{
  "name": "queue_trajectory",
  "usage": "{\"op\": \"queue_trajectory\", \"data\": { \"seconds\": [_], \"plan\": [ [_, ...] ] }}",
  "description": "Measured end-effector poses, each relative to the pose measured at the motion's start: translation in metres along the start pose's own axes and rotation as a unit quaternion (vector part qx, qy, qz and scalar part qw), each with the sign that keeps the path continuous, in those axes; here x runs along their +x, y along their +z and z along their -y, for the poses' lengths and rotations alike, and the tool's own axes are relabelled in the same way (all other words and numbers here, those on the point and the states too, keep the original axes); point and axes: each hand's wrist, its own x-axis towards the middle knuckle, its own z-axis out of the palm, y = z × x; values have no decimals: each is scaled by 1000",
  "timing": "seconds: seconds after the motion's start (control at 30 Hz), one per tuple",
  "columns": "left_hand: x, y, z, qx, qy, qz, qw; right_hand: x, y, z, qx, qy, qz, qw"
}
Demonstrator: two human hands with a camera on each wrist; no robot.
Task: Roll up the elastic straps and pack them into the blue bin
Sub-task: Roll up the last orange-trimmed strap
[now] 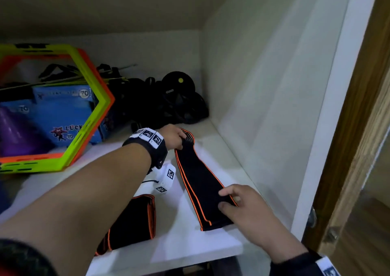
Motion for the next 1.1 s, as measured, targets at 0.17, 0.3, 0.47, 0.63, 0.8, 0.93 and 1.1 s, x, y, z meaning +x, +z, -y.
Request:
{"op": "queue_trajectory", "data": {
  "seconds": [0.17, 0.3, 0.47, 0.63, 0.8, 0.93, 1.1],
  "plan": [
    [18, 13, 5, 77, -19, 43, 996, -2, 7, -3, -11, -27, -12, 999],
    [21, 17, 10, 80, -23, 69, 994, -1, 8, -4, 31, -21, 1, 999],
    [-1, 5, 9, 63, -12, 54, 997, -3, 3, 2, 77, -9, -39, 996],
    [-59, -21, -13, -27, 74, 35, 996, -5, 6, 5, 108, 14, -83, 991],
    [-116, -10, -24, 31, 91, 92, 991, -13, 13, 10, 59, 12, -111, 992],
    [-134, 17, -12, 31, 28, 106, 993, -15, 16, 11, 70, 15, -126, 989],
    [-145, 23, -16, -38, -33, 110, 993, -11, 19, 5, 91, 13, -144, 985]
  ]
}}
